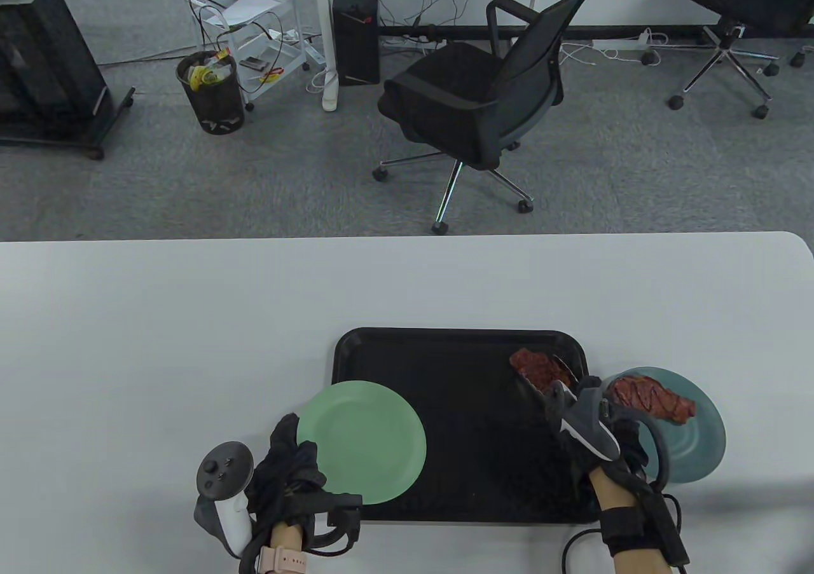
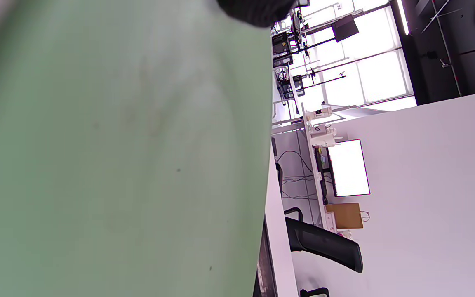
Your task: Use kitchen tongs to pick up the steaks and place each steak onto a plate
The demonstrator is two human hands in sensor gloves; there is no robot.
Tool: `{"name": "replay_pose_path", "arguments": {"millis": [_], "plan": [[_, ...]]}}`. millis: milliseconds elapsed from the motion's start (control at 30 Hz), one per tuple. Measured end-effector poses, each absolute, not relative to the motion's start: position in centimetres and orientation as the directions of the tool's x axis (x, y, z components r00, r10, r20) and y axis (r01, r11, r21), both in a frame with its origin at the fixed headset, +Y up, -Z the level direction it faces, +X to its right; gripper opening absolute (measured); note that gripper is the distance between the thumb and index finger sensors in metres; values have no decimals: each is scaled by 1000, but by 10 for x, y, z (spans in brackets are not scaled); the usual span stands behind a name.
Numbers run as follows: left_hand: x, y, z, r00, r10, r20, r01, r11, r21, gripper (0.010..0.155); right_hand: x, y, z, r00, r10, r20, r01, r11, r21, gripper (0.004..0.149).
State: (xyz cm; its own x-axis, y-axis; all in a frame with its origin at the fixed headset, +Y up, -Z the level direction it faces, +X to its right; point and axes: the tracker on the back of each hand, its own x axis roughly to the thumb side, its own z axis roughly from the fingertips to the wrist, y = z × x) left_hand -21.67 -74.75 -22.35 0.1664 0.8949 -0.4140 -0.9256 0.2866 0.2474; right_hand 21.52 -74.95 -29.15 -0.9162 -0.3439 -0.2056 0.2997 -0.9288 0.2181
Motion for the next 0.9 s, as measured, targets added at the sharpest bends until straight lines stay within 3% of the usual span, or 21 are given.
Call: {"name": "replay_pose_path", "arguments": {"millis": [133,333,500,633,900], "plan": [[-215,-748,-224,174,894,-413,-929,289,232,62,211,-741,-283,-916,-369,-159,341,-923,178,93],[-206,-748,-225,201,892,-405,-936,298,190,62,194,-710,-261,-960,-274,-58,271,-961,58,93],[-193,-751,-229,206,893,-400,-954,274,119,62,155,-685,-234,-967,-197,161,195,-980,-27,94],[-183,-751,-229,216,898,-384,-963,261,68,62,114,-692,-219,-911,-200,362,166,-978,-123,94],[-177,-754,-230,153,919,-364,-986,167,7,62,91,-709,-219,-878,-228,420,215,-973,-80,94]]}}
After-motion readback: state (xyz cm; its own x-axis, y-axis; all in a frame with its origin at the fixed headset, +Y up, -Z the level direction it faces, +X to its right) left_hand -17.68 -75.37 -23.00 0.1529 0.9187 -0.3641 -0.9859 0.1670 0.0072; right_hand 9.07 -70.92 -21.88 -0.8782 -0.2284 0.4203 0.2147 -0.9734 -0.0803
